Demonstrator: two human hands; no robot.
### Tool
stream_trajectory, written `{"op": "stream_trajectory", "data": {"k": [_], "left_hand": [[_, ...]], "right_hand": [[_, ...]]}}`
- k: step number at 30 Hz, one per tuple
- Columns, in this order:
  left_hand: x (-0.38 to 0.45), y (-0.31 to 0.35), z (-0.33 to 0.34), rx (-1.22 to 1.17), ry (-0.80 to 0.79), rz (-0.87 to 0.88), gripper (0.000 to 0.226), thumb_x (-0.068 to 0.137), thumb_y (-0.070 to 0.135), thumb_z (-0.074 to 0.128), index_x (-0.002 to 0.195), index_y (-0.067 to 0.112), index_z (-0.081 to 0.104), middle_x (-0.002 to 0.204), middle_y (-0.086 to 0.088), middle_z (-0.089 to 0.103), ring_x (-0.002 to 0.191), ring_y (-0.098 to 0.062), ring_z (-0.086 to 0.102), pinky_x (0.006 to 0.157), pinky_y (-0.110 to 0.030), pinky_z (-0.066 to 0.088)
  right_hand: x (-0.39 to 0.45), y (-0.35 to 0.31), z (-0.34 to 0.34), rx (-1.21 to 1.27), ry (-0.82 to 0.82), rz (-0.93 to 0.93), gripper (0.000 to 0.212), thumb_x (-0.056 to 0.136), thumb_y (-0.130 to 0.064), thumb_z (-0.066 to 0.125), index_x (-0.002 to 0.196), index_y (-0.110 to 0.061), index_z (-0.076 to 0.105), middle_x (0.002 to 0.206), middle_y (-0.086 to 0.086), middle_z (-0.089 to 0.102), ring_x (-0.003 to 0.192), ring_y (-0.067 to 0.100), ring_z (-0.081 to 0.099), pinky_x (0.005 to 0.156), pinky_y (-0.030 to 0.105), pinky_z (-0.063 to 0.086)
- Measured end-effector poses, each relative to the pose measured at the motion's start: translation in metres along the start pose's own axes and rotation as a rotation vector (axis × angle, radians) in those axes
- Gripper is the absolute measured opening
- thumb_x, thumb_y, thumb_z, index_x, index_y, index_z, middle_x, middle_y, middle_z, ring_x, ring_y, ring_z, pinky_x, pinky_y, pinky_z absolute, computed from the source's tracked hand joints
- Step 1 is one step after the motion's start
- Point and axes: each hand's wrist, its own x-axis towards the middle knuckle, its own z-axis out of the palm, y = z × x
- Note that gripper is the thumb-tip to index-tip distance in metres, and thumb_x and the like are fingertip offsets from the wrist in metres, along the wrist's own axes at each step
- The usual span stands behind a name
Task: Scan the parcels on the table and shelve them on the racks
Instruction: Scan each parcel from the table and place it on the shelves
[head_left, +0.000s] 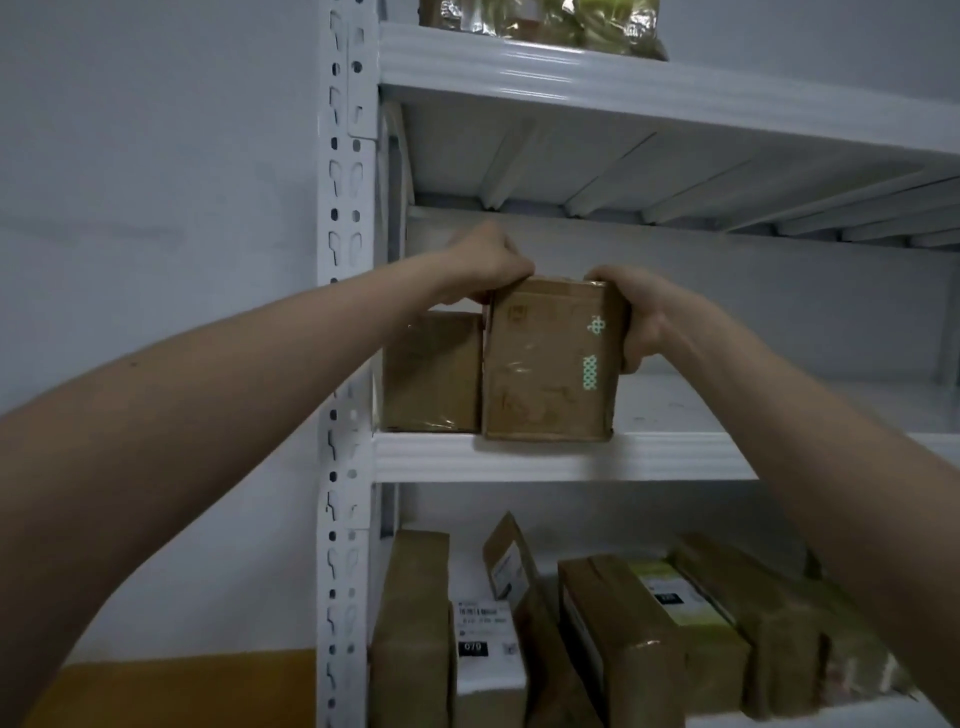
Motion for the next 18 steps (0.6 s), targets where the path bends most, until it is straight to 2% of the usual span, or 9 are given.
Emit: {"op": "stream_trajectory", "data": {"k": [4,7,11,16,18], "left_hand": [[-0.001,-0.013,0.005,0.194,0.111,0.123,0.041,0.096,0.027,0.048,0.056,0.017,0.043,0.056,-0.004,0.040,0.052,-0.017,0.037,0.055,-0.028,0.028],[-0.004,-0.015,0.010,0.271,0.187,0.172,0.047,0.099,0.029,0.041,0.054,0.020,0.033,0.052,0.001,0.034,0.047,-0.014,0.030,0.051,-0.030,0.020],[-0.001,-0.018,0.012,0.256,0.207,0.189,0.048,0.101,0.033,0.040,0.055,0.020,0.034,0.053,0.001,0.034,0.048,-0.014,0.032,0.052,-0.030,0.023],[0.001,-0.024,0.015,0.250,0.213,0.192,0.047,0.102,0.037,0.036,0.059,0.018,0.039,0.056,-0.001,0.042,0.052,-0.018,0.040,0.056,-0.031,0.029],[0.000,-0.025,0.016,0.252,0.234,0.183,0.047,0.102,0.039,0.035,0.061,0.016,0.041,0.058,-0.003,0.045,0.054,-0.019,0.043,0.057,-0.031,0.030]], "right_hand": [[0.008,0.002,0.006,-0.004,-0.010,-0.049,0.022,0.087,-0.037,0.052,0.075,-0.019,0.048,0.073,0.004,0.055,0.075,0.022,0.052,0.072,0.039,0.036],[0.008,0.006,0.009,0.014,-0.001,-0.083,0.026,0.090,-0.038,0.047,0.070,-0.021,0.044,0.071,0.002,0.052,0.072,0.021,0.051,0.074,0.038,0.035],[0.010,0.008,0.009,0.027,-0.020,-0.100,0.028,0.088,-0.041,0.046,0.068,-0.022,0.045,0.068,0.002,0.054,0.072,0.021,0.053,0.064,0.034,0.035],[0.016,0.013,0.008,0.067,-0.050,-0.116,0.037,0.085,-0.056,0.048,0.074,-0.021,0.052,0.073,0.004,0.061,0.076,0.023,0.058,0.080,0.034,0.040],[0.016,0.015,0.008,0.071,-0.045,-0.127,0.039,0.083,-0.058,0.050,0.078,-0.020,0.055,0.076,0.005,0.062,0.077,0.023,0.059,0.073,0.032,0.041]]}}
